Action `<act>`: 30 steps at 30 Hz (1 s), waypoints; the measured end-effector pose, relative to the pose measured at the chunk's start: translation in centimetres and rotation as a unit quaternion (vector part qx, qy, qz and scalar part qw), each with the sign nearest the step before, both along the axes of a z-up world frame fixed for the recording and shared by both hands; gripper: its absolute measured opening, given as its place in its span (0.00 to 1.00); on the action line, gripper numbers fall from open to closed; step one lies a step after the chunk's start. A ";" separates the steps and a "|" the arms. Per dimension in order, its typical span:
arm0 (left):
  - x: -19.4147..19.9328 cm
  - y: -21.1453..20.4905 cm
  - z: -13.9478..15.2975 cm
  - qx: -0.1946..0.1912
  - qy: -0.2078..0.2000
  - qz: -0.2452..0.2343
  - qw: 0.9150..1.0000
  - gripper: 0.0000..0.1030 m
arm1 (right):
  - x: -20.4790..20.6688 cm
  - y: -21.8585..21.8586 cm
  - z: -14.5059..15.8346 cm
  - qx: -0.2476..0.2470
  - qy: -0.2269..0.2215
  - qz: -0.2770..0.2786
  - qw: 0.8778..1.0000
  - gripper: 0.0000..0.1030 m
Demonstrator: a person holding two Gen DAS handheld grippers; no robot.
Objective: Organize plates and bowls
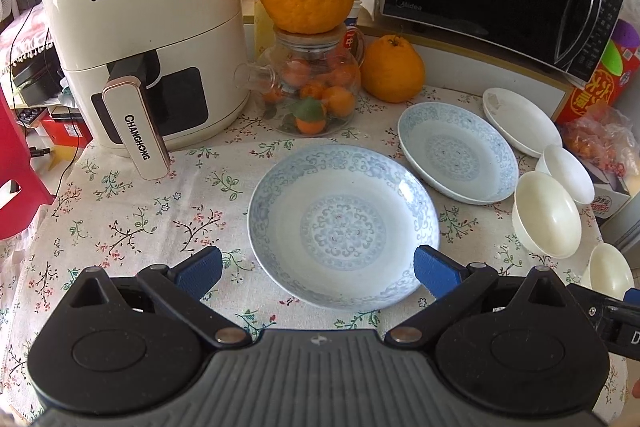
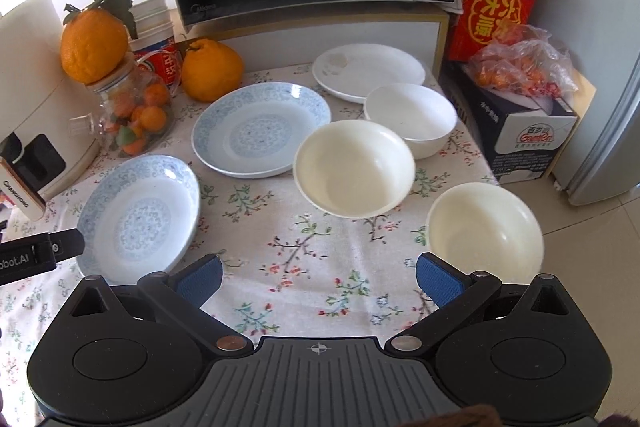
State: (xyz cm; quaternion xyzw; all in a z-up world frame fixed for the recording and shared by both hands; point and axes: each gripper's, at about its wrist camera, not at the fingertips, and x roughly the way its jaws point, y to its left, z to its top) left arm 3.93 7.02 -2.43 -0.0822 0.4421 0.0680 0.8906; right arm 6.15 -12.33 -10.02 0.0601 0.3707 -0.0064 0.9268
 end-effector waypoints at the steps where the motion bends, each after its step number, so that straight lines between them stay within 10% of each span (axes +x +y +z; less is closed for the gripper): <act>1: 0.2 0.6 -0.1 -0.003 0.003 0.008 1.000 0.97 | 0.6 0.5 -0.4 0.008 0.009 0.003 1.000 1.00; 11: 3.0 4.7 -2.4 -0.039 0.027 0.035 0.998 0.82 | 4.6 4.9 -3.0 0.080 0.071 0.059 0.993 0.82; 15: 4.3 5.6 -4.1 -0.057 0.045 0.029 0.997 0.61 | 6.6 5.1 -3.8 0.157 0.120 0.053 0.979 0.57; 30: 7.6 6.8 -7.5 -0.068 0.048 0.021 0.996 0.34 | 11.3 6.7 -7.1 0.144 0.114 0.054 0.981 0.23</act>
